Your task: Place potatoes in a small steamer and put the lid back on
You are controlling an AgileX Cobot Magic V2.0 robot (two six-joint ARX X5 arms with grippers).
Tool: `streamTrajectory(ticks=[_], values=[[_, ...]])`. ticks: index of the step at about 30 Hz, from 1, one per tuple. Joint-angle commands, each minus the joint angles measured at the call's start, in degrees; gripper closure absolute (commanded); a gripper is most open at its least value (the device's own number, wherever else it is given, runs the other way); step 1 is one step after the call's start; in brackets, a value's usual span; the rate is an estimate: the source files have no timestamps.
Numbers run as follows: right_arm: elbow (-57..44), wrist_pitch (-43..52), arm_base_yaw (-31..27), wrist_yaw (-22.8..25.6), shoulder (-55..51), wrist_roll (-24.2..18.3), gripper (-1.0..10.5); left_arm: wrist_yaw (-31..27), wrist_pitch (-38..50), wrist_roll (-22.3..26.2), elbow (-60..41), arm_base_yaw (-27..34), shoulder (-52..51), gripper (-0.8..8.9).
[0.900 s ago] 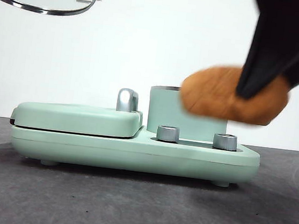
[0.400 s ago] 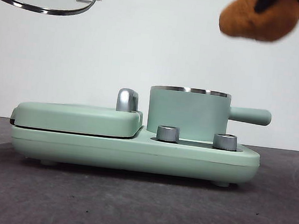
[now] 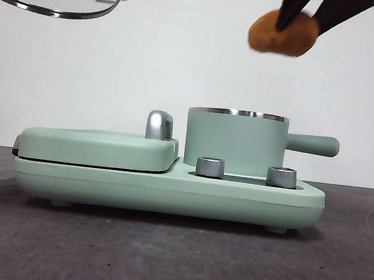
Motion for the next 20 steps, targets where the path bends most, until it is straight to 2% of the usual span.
streamTrajectory(ticks=[1,9,20], values=[[4.24,0.90,-0.04,0.00,5.33,-2.27,7.5,0.13,1.68,0.50,1.01,-0.09,-0.07,7.98],[10.73,3.89,-0.11,0.00,16.85,-3.37,7.5,0.13,1.68,0.50,1.01,-0.09,-0.07,7.98],[11.08,8.28,-1.09,0.00,24.13,-3.54,7.5,-0.26,1.66,0.46,1.01,-0.09,-0.07,7.98]])
